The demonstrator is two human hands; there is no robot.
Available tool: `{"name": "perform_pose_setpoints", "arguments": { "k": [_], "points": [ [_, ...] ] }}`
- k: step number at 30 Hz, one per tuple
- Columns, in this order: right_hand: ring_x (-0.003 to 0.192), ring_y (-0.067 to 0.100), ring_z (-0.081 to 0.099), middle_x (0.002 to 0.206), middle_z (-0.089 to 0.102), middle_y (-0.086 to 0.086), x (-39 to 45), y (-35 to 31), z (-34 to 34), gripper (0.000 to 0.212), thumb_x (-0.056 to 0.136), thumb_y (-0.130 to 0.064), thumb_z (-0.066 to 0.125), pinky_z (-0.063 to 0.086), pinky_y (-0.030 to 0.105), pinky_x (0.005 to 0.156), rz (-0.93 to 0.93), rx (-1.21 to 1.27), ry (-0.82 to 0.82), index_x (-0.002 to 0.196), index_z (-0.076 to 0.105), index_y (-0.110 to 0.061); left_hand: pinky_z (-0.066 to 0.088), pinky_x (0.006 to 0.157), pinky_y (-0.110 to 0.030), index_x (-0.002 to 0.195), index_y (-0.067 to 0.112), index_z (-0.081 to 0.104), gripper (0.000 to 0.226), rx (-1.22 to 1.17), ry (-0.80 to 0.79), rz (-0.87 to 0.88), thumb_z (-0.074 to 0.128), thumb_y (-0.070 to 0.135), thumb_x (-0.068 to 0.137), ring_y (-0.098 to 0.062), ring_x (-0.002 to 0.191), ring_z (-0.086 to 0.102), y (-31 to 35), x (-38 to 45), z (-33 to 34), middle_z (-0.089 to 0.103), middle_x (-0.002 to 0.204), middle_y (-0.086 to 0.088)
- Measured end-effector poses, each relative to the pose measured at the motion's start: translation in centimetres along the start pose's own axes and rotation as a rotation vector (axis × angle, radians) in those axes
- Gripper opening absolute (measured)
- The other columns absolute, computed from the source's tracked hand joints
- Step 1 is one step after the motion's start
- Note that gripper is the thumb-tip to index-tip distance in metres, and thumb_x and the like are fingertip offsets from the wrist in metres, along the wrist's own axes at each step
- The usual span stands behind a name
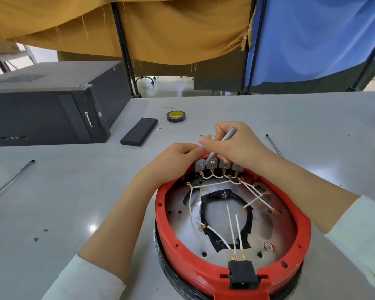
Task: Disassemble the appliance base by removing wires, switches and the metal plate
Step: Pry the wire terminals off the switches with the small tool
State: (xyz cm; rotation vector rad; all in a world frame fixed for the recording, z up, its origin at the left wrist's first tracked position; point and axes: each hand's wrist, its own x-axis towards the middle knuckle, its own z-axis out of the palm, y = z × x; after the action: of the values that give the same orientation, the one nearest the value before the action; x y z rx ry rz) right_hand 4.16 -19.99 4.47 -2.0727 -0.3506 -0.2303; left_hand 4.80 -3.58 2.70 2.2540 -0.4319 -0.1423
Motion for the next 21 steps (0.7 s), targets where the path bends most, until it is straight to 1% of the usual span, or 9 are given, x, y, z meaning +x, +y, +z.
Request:
{"name": "perform_pose_setpoints", "arguments": {
  "k": [2,4,5,7,9,11,13,17,21],
  "points": [
    [0.034,0.005,0.043,0.037,0.047,-0.006,-0.2,0.6,0.2,0.036,0.082,-0.026,0.068,0.041,0.022,0.043,0.005,-0.007,0.027,0.057,0.043,-0.017,0.046,0.077,-0.028,0.093,0.032,0.072,0.032,-0.044,0.019,-0.004,0.044,0.049,0.094,-0.016,0.080,0.057,-0.3,0.1,0.0,0.068,0.099,-0.010],
    [0.033,0.003,0.043,0.037,0.048,-0.007,-0.4,1.0,0.1,0.033,0.081,-0.024,0.068,0.038,0.018,0.040,0.001,-0.008,0.034,0.060,0.044,-0.017,0.045,0.072,-0.023,0.088,0.035,0.071,0.030,-0.058,0.048,-0.003,0.046,0.051,0.092,-0.018,0.079,0.060,-0.7,0.3,0.1,0.069,0.094,-0.006],
    [0.032,0.003,0.043,0.037,0.049,-0.008,-0.5,1.0,0.0,0.032,0.081,-0.024,0.069,0.037,0.015,0.039,-0.003,-0.014,0.031,0.061,0.045,-0.017,0.044,0.068,-0.022,0.088,0.033,0.071,0.031,-0.045,0.061,0.003,0.047,0.052,0.091,-0.017,0.075,0.060,-0.8,0.4,0.1,0.069,0.089,-0.005],
    [0.032,0.003,0.044,0.038,0.050,-0.010,-0.5,1.0,0.1,0.034,0.080,-0.023,0.071,0.035,0.014,0.038,-0.020,-0.033,0.032,0.060,0.044,-0.017,0.041,0.059,-0.016,0.085,0.032,0.071,0.032,-0.027,0.094,0.018,0.047,0.053,0.089,-0.006,0.059,0.053,-1.1,0.5,0.2,0.066,0.072,-0.002],
    [0.030,0.004,0.043,0.035,0.047,-0.007,-0.4,1.0,0.3,0.037,0.081,-0.021,0.070,0.033,0.013,0.037,-0.038,-0.037,0.060,0.057,0.042,-0.016,0.036,0.049,-0.008,0.082,0.033,0.070,0.030,-0.014,0.128,0.016,0.049,0.052,0.089,0.001,0.050,0.047,-1.3,0.6,0.3,0.058,0.058,0.009],
    [0.029,0.005,0.043,0.036,0.047,-0.004,-0.4,1.1,0.5,0.038,0.082,-0.018,0.069,0.036,0.017,0.037,-0.047,-0.038,0.084,0.056,0.041,-0.015,0.034,0.046,-0.005,0.081,0.032,0.069,0.029,-0.003,0.143,-0.003,0.050,0.052,0.088,0.003,0.048,0.047,-1.5,0.8,0.4,0.054,0.051,0.017],
    [0.032,0.005,0.046,0.040,0.050,0.000,-0.5,1.1,0.7,0.037,0.082,-0.017,0.068,0.041,0.023,0.043,-0.062,-0.056,0.091,0.056,0.042,-0.014,0.033,0.044,-0.005,0.079,0.030,0.068,0.031,0.006,0.158,-0.021,0.050,0.054,0.087,0.005,0.048,0.047,-1.6,0.9,0.5,0.053,0.048,0.022],
    [0.034,0.007,0.046,0.039,0.051,0.000,-0.6,1.3,0.9,0.036,0.081,-0.016,0.065,0.042,0.024,0.047,-0.075,-0.069,0.093,0.055,0.041,-0.015,0.031,0.039,-0.009,0.076,0.013,0.066,0.047,0.030,0.179,-0.036,0.051,0.057,0.085,-0.001,0.041,0.041,-1.8,1.1,0.5,0.045,0.048,0.010],
    [0.032,0.008,0.044,0.038,0.049,0.004,-0.5,1.3,1.3,0.039,0.081,-0.016,0.065,0.042,0.027,0.045,-0.066,-0.068,0.135,0.054,0.038,-0.016,0.030,0.038,-0.010,0.069,0.011,0.061,0.048,0.059,0.174,-0.032,0.050,0.054,0.087,-0.001,0.039,0.039,-1.6,1.1,0.5,0.041,0.042,0.011]
  ]
}}
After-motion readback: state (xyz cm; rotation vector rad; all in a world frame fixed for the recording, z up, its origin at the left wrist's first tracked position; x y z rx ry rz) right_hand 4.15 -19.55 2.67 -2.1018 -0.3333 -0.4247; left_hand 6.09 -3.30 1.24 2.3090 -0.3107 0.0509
